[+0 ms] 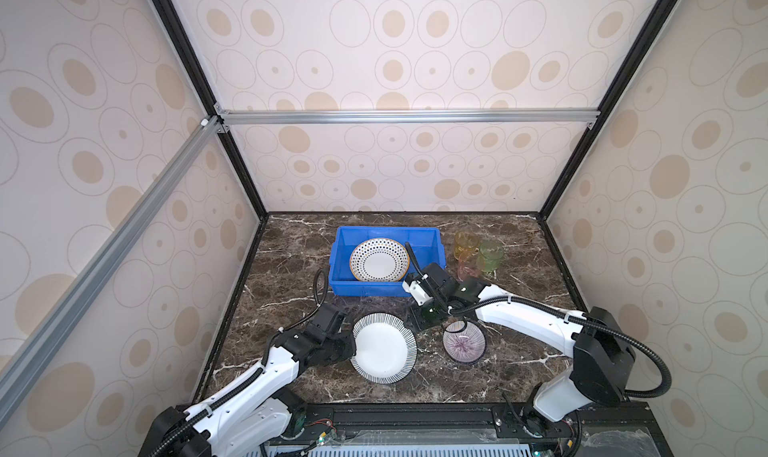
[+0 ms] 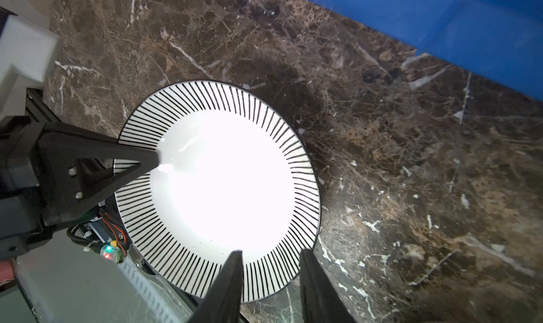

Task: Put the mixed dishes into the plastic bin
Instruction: 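Lower both grippers onto the striped plate rim and close on it, then tilt the striped plate up with the left gripper while right gripper releases and withdraws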

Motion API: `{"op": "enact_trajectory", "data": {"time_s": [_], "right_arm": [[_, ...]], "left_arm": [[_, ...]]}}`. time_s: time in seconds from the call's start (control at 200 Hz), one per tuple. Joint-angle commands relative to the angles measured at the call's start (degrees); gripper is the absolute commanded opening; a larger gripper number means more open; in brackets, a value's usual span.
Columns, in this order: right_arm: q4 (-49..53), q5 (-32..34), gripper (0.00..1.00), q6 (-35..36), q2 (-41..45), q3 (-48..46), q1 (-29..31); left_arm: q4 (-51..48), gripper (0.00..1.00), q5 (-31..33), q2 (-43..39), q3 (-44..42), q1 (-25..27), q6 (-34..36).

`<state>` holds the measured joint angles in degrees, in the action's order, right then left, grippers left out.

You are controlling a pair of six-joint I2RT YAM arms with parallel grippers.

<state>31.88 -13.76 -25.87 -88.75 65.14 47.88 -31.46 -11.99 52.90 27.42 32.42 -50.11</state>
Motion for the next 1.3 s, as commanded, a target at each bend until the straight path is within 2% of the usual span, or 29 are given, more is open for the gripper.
{"op": "enact_trajectory", "data": {"time_s": [0.0, 0.125, 0.31, 0.65, 0.815, 0.976, 1.176, 1.296], "right_arm": [[1.26, 2.96, 0.37, 0.99, 3.11, 0.43, 0.29], [0.95, 5.21, 0.38, 1.31, 5.35, -0.04, 0.29], [2.53, 7.75, 0.39, 2.14, 6.92, 0.99, 0.29], [4.57, 13.34, 0.39, 2.91, 12.51, 0.01, 0.23], [4.57, 16.86, 0.40, 3.46, 15.29, -0.55, 0.11], [5.81, 19.72, 0.40, 3.23, 16.74, -0.62, 0.12], [7.47, 25.17, 0.44, 4.75, 18.72, -0.54, 0.00], [7.67, 25.56, 0.45, 5.42, 19.52, -0.58, -1.35]], "left_arm": [[-3.26, 0.00, 2.95, -1.56, 2.76, 0.27, 0.80], [-3.26, 0.00, 0.85, -1.84, 4.61, 0.26, 1.63], [-5.71, 0.00, 2.62, -1.58, 8.59, 0.36, 3.77], [-7.52, 0.00, 2.24, -2.03, 13.37, 0.44, 6.01], [-4.38, 0.00, -1.87, -1.42, 13.79, 0.39, 7.82], [-4.46, 0.00, -2.36, -1.14, 14.97, 0.44, 8.69], [-4.49, 0.00, -1.56, 1.57, 18.71, 0.41, 9.99], [-4.23, 0.00, -1.67, 3.26, 21.66, 0.43, 10.90]]}}
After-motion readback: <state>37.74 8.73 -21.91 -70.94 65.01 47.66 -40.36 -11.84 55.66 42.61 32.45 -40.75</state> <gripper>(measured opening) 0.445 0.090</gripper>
